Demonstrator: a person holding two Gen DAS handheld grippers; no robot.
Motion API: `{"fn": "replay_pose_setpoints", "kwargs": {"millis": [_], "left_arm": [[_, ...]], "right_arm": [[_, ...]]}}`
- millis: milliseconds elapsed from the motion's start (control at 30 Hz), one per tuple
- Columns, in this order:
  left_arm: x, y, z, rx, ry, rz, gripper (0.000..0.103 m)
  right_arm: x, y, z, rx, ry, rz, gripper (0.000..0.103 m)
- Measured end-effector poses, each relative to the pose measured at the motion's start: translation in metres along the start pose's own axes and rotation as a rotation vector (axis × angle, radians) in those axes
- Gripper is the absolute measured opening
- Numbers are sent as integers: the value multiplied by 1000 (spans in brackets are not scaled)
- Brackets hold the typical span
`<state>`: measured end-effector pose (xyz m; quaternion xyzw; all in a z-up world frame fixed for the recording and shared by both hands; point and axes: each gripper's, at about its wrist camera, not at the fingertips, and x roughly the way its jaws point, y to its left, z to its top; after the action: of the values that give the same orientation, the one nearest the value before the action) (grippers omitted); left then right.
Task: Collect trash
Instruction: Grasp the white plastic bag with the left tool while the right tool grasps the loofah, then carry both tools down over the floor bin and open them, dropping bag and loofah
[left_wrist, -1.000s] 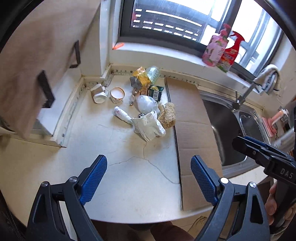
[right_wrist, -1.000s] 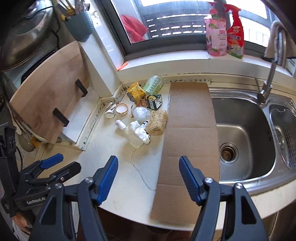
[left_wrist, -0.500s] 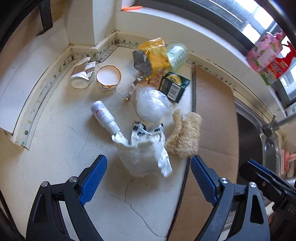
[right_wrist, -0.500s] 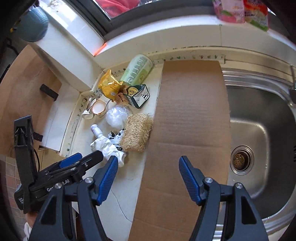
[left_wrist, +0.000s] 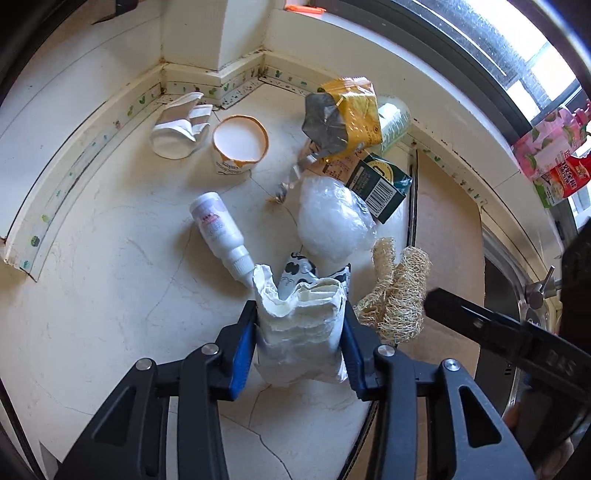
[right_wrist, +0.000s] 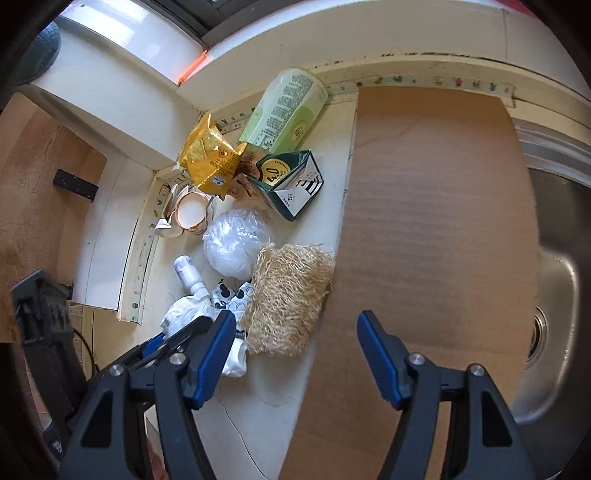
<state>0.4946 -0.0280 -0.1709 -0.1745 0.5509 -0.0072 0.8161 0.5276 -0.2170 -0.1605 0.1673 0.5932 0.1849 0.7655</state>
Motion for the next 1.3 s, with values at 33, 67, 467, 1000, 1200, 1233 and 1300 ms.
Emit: {"fn": "replay_pose_setpoints", "kwargs": {"millis": [33, 67, 467, 1000, 1200, 1233, 1300], "left_arm": [[-3, 3, -1, -4, -6, -1, 40], [-6, 6, -3, -9, -10, -4, 40], [-50, 40, -17, -27, -81, 42, 40], [-101, 66, -43, -45, -117, 92, 40], [-128, 69, -64, -12, -136, 93, 40], [-133, 69, -68, -1, -140, 90, 40], [-142, 68, -77, 27, -144, 83, 40]], "right_arm": [[5, 1, 2, 2, 8, 1, 69], [9, 1, 3, 3, 16, 1, 69], [31, 20, 8, -60, 14, -45, 68], [6, 44, -12, -99, -52, -7, 33], [-22, 57, -37, -108, -79, 23, 33], [-26, 61, -43, -112, -86, 22, 33], [-37, 67, -56, -117, -103, 20, 33]]}}
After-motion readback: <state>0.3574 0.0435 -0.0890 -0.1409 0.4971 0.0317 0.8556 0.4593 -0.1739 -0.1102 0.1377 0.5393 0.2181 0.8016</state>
